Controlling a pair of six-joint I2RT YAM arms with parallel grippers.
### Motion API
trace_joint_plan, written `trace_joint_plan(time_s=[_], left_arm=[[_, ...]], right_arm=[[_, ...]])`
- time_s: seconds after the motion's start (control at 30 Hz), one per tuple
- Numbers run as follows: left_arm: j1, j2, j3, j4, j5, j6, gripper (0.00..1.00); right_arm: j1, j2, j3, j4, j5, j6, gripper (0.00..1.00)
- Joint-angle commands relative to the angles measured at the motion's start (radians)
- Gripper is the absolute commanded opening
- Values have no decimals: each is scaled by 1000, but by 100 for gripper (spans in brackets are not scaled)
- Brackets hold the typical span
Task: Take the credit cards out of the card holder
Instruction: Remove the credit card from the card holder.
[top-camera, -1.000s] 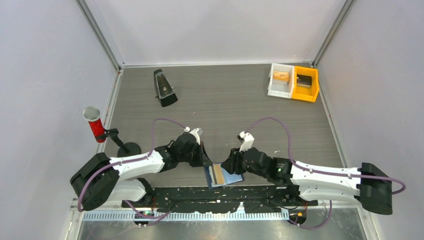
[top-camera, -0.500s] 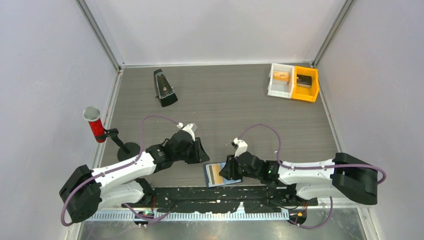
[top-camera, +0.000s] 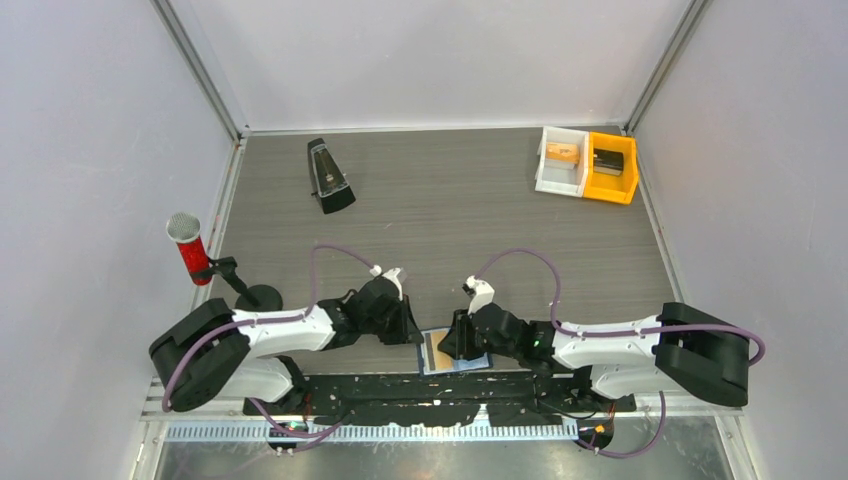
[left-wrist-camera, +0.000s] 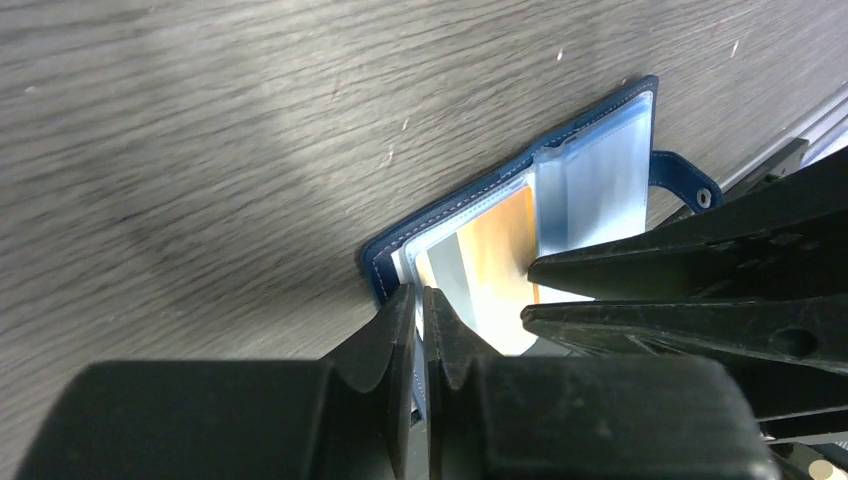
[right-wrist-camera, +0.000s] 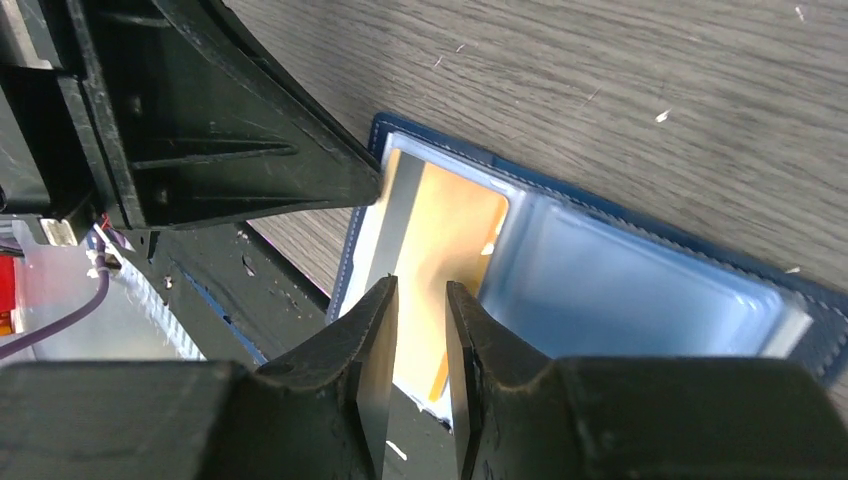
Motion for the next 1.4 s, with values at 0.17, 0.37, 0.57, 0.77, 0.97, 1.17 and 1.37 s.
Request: trace_joint_plan(time_s=[0.17, 0.37, 0.57, 0.77, 0.97, 1.17, 1.37], left_arm=[[-5, 68, -11, 55, -13, -4, 5], [-5, 41, -20, 27, -37, -3, 5], [-8, 50, -23, 50, -27, -11, 6], [-17, 67, -16, 61, -24, -18, 6], [-20, 76, -5, 55, -21, -16, 7], [-30, 92, 6, 56, -25, -21, 7], [-37, 102, 8, 55, -29, -27, 7]], right_arm=[[-62, -24, 2, 8, 0, -37, 30], [-86, -98, -11, -62, -6, -15, 31], [-86, -90, -28, -42, -40, 12, 31], [-85, -50, -38, -38, -28, 6, 30], [-84, -49, -62, -8, -38, 18, 30], [-87, -44, -77, 43, -58, 29, 29], [-93, -32, -79, 62, -72, 35, 27]])
